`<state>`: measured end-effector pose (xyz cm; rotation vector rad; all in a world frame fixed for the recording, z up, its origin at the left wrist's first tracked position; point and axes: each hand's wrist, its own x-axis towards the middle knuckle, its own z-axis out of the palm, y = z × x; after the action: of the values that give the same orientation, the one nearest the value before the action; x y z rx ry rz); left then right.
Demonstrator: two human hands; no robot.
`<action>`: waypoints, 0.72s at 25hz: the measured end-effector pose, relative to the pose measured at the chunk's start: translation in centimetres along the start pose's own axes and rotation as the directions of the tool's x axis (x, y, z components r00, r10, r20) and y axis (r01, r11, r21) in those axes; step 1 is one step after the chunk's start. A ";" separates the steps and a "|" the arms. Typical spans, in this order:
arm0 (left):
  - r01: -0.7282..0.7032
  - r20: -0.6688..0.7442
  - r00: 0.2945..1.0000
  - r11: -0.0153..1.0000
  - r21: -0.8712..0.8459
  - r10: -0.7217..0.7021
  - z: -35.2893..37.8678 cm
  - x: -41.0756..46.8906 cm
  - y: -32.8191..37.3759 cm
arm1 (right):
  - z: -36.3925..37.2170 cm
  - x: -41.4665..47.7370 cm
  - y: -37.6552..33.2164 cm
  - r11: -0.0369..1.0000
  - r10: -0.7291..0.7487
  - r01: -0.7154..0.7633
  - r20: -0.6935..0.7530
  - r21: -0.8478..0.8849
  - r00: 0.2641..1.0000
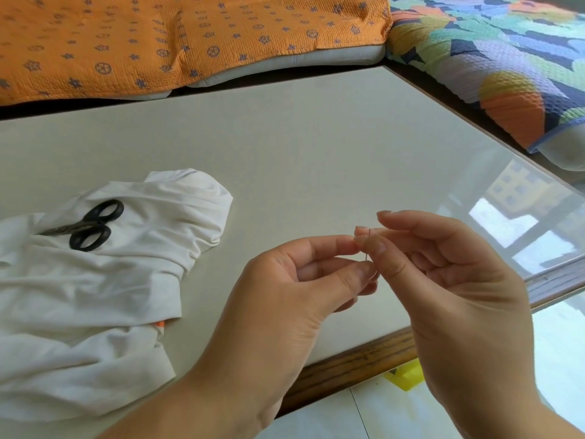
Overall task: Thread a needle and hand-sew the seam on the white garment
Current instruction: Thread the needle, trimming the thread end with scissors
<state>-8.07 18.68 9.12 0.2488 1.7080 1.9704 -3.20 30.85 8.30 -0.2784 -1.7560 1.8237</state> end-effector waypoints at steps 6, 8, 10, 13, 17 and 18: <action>0.052 -0.061 0.997 0.998 -0.044 -0.055 -0.7 0.3 0.0 | -0.8 1.1 -0.9 0.995 0.080 -0.077 0.041 -0.058 0.996; 0.059 -0.101 0.992 0.990 -0.130 -0.073 -0.9 0.6 0.4 | -1.0 1.2 -1.0 0.993 0.119 -0.118 0.071 -0.015 0.990; 0.007 -0.133 0.991 0.995 -0.100 -0.021 -1.2 0.9 0.7 | -1.2 1.2 -0.9 0.987 0.150 -0.154 0.113 0.035 0.982; -0.071 -0.132 0.989 0.997 -0.040 0.065 -1.0 0.9 1.1 | -1.4 1.2 -0.8 0.980 0.166 -0.180 0.155 0.085 0.974; -0.083 -0.076 0.994 0.995 -0.060 0.079 -0.8 0.7 1.4 | -1.6 1.3 -0.8 0.976 0.174 -0.195 0.187 0.099 0.967; -0.084 -0.071 0.994 0.994 -0.067 0.079 -0.8 0.8 1.4 | -1.6 1.3 -0.7 0.976 0.177 -0.198 0.190 0.095 0.966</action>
<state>-9.45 18.23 10.12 0.2320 1.6919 2.1162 -3.19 32.85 9.14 -0.2481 -1.7898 2.1353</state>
